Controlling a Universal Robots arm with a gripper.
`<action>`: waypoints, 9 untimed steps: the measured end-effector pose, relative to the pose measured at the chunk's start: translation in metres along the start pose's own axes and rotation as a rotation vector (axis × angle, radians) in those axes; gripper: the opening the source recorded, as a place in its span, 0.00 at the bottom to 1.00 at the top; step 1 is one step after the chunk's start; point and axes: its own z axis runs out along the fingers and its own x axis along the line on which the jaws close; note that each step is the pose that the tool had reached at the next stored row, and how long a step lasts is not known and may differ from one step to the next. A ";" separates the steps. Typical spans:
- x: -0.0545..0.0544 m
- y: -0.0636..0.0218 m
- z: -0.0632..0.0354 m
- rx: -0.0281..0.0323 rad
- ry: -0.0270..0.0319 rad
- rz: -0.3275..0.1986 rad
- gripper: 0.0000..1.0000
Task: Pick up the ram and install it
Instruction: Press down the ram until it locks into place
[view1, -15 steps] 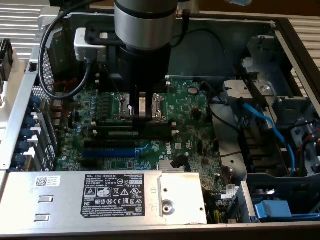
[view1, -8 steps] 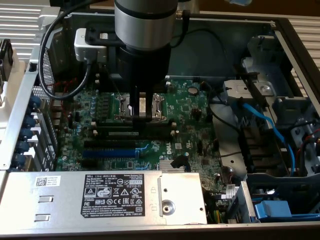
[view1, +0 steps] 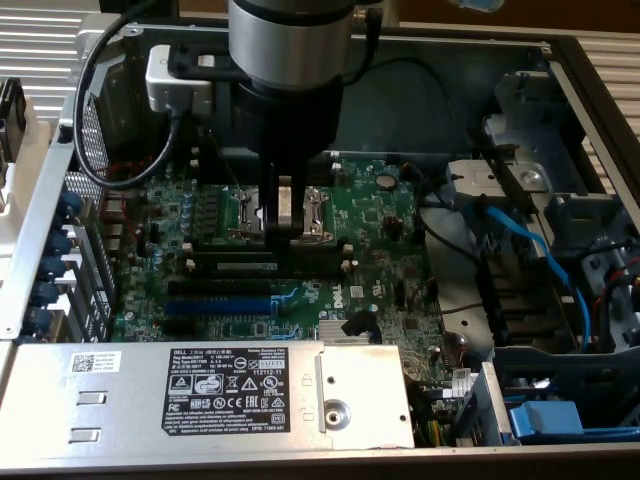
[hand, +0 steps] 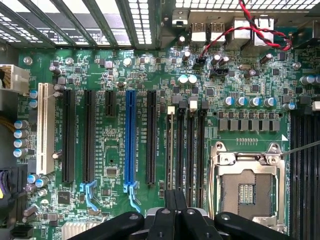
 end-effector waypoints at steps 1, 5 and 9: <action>0.000 0.0001 -0.0042 0.0001 -0.0002 0.000 0.10; 0.000 0.0002 -0.0118 0.0001 -0.0002 0.000 0.10; 0.000 0.0002 -0.0118 0.0001 -0.0002 0.000 0.10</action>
